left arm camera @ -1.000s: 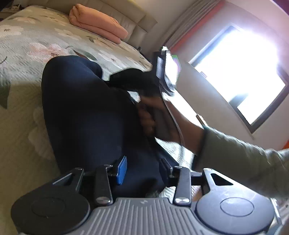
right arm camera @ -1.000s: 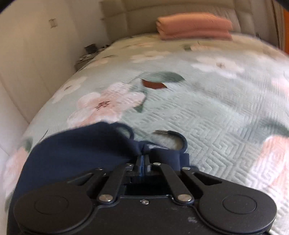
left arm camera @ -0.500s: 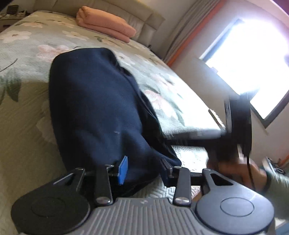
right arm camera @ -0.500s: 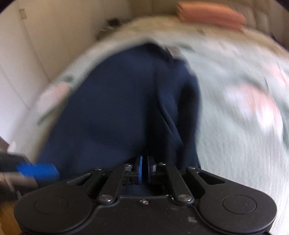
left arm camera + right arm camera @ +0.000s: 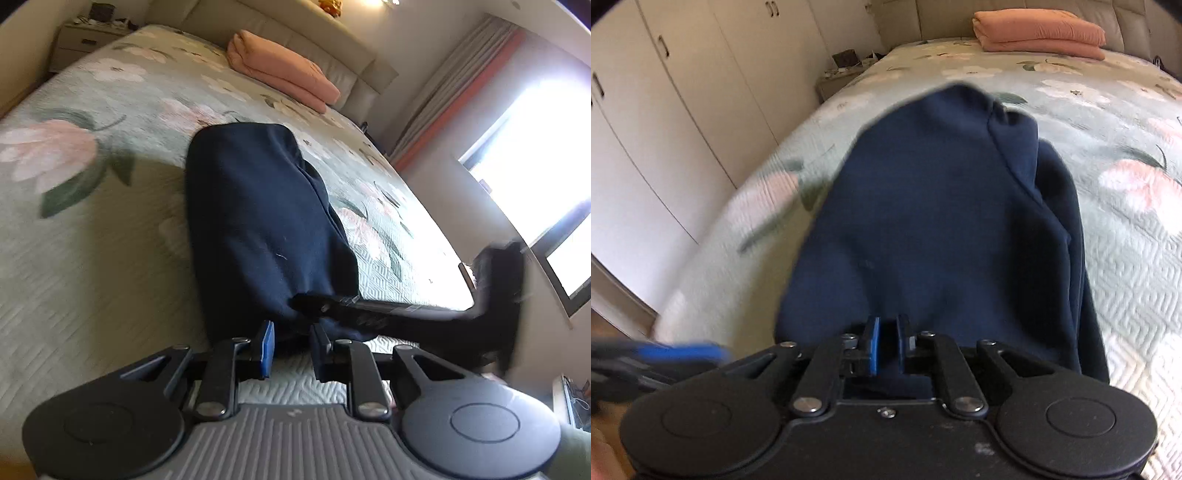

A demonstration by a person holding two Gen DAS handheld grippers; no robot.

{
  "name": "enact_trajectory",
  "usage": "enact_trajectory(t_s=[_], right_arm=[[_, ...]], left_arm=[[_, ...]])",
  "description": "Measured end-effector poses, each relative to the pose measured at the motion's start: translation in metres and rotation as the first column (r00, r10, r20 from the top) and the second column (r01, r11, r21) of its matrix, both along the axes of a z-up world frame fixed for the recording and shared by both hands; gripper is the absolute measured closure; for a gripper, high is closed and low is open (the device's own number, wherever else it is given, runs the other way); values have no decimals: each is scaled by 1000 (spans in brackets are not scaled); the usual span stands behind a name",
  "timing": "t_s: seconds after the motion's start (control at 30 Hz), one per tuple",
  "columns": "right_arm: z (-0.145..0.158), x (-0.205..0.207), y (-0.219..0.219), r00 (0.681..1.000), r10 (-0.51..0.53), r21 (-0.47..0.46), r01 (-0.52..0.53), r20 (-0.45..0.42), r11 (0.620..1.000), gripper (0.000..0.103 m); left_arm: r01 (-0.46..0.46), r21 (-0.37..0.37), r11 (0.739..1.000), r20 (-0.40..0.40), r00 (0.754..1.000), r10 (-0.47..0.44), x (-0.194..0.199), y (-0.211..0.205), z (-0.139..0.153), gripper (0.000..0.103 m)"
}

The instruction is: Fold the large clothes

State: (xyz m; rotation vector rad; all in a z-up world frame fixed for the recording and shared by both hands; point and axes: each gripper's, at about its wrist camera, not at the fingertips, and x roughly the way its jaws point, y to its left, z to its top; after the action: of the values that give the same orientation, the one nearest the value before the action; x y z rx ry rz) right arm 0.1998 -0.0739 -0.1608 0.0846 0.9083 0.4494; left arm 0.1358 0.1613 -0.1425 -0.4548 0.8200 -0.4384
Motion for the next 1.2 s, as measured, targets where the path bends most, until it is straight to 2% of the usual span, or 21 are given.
enact_trajectory(t_s=[0.07,0.17,0.23,0.3,0.37,0.43,0.47,0.53,0.6,0.7,0.73,0.8,0.9,1.03,1.2], right_arm=[[-3,-7,-4,1000,-15,-5,15,9,1000,96],[-4,-8,-12,998,-48,-12,47,-49,999,96],[-2,-22,-20,994,-68,-62,63,-84,996,93],[2,-37,-34,987,-104,-63,97,-123,993,92],[22,-59,-44,986,-128,-54,123,-107,991,86],[55,-77,-47,991,-129,-73,126,-33,989,54],[74,-87,-48,992,-125,-81,127,28,989,48],[114,-108,-51,981,-124,-87,138,149,987,21],[150,-128,-50,959,-130,-95,158,253,983,17],[186,-151,-44,926,-163,-146,223,340,964,1],[195,-157,-42,916,-175,-156,244,360,957,1],[207,-171,-44,905,-181,-157,258,386,953,0],[214,-184,-47,909,-207,-146,274,361,950,0],[205,-185,-51,923,-230,-141,284,309,948,0],[194,-186,-59,928,-270,-138,312,255,940,0]], left_arm=[[-27,2,1000,-13,1000,27,-15,5,4,78],[-78,23,997,-42,996,79,-24,5,8,75],[-97,79,992,-31,995,99,-32,-3,19,75],[-112,151,982,-16,993,115,-41,-15,34,70],[-127,212,969,16,992,126,-52,-28,54,65],[-149,243,958,68,988,137,-64,-38,76,57],[-161,247,956,92,986,142,-69,-42,87,53],[-187,244,952,147,977,155,-81,-49,110,44],[-228,237,944,211,961,179,-96,-57,135,26],[-286,236,929,289,933,214,-118,-68,168,19],[-302,241,922,306,925,223,-124,-72,177,18],[-333,246,910,332,911,243,-136,-77,192,6],[-371,259,892,356,895,269,-149,-85,207,4],[-372,289,882,323,905,275,-150,-93,211,4],[-339,290,895,287,923,256,-144,-99,200,4]])
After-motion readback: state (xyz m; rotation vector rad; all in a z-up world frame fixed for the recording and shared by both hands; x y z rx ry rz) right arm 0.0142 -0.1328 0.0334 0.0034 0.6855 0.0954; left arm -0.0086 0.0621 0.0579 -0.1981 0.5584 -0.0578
